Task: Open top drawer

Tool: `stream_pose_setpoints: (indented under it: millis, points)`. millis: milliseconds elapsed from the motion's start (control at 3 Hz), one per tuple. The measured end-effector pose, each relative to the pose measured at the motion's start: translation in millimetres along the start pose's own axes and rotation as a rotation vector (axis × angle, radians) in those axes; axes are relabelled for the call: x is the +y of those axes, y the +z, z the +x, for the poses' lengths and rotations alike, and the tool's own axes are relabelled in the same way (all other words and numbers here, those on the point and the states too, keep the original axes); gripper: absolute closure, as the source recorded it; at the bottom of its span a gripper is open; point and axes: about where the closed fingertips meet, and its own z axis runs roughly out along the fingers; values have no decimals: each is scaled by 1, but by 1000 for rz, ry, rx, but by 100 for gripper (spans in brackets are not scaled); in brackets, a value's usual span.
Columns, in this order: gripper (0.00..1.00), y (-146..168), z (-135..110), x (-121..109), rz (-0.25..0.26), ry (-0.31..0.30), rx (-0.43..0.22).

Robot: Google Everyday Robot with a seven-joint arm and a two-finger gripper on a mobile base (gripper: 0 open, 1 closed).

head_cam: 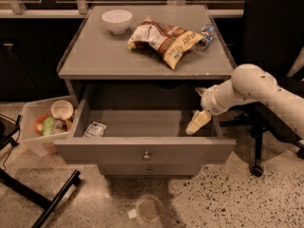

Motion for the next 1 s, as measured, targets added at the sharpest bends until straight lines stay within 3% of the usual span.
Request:
stream_pose_setpoints:
  millis: [333,667,1000]
  points:
    - [0,7,1,4,-33,4,-16]
    - [2,4,-2,33,-98,-22,-44]
    - [21,-16,-9,70,-133,-80,-87]
